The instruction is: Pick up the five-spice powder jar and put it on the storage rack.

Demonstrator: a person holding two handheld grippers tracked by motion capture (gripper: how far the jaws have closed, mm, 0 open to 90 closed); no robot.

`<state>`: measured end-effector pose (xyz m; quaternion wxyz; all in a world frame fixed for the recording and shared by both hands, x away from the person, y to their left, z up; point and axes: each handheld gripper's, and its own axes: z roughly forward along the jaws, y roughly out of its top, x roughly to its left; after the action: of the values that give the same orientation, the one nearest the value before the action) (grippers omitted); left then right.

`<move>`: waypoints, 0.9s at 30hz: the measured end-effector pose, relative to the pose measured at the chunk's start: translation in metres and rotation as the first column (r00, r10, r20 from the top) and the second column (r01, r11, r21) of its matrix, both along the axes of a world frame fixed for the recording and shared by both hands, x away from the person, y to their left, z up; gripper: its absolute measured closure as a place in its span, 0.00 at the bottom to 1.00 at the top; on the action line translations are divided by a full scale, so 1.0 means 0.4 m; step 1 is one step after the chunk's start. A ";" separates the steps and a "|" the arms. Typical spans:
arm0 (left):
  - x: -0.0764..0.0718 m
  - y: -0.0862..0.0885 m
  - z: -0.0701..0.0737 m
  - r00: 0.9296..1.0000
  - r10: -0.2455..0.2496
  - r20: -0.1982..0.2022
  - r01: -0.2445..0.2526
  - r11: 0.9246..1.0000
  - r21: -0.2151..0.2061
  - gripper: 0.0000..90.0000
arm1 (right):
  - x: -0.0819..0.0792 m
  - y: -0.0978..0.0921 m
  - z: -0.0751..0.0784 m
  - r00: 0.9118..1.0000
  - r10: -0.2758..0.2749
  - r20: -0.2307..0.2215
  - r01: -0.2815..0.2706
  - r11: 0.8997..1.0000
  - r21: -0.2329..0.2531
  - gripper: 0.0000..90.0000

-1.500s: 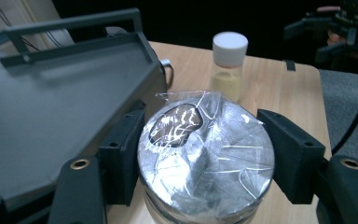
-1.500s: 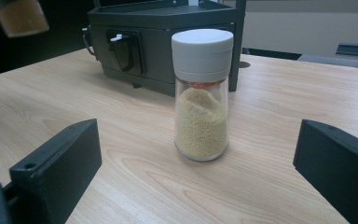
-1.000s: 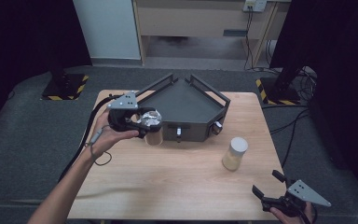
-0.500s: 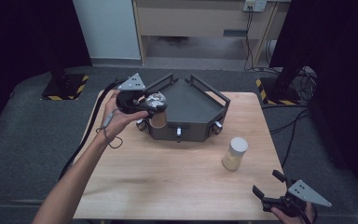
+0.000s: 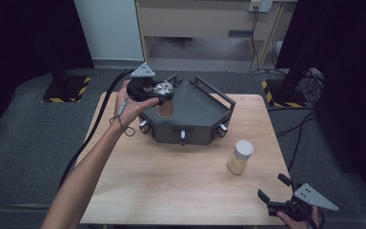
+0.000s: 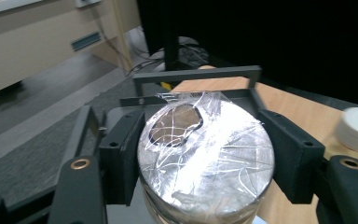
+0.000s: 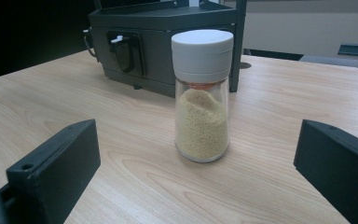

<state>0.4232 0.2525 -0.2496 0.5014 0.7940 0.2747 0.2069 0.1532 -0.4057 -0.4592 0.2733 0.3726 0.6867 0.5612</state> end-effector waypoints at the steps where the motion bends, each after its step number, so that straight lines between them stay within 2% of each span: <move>1: 0.006 -0.006 -0.004 1.000 0.017 -0.003 -0.017 1.000 0.004 0.38 | 0.000 0.000 0.000 1.000 0.000 0.000 0.000 1.000 -0.001 0.01; 3: 0.016 -0.019 -0.017 0.999 0.046 0.005 -0.046 0.999 0.013 0.38 | 0.000 -0.001 0.000 1.000 0.002 0.002 -0.002 1.000 -0.002 0.01; 7: 0.041 -0.035 -0.037 0.997 0.078 -0.007 -0.078 0.997 0.019 0.38 | 0.000 -0.001 0.000 1.000 0.003 0.002 -0.003 1.000 -0.001 0.01; 11: 0.058 -0.048 -0.059 0.995 0.099 -0.001 -0.099 0.995 0.024 0.38 | 0.000 -0.002 0.000 1.000 0.004 0.001 -0.004 1.000 0.001 0.01; 17: 0.093 -0.052 -0.084 0.992 0.118 -0.035 -0.118 0.993 0.006 0.38 | 0.001 -0.002 0.000 1.000 0.006 -0.001 -0.006 1.000 -0.001 0.01; 27: 0.121 -0.062 -0.113 0.990 0.132 -0.045 -0.131 0.991 0.017 0.38 | 0.002 -0.003 0.000 1.000 0.005 -0.007 -0.005 1.000 0.002 0.01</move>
<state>0.4716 0.2277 -0.2949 0.4746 0.7822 0.3363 0.2231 0.1540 -0.4067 -0.4592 0.2689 0.3730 0.6880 0.5614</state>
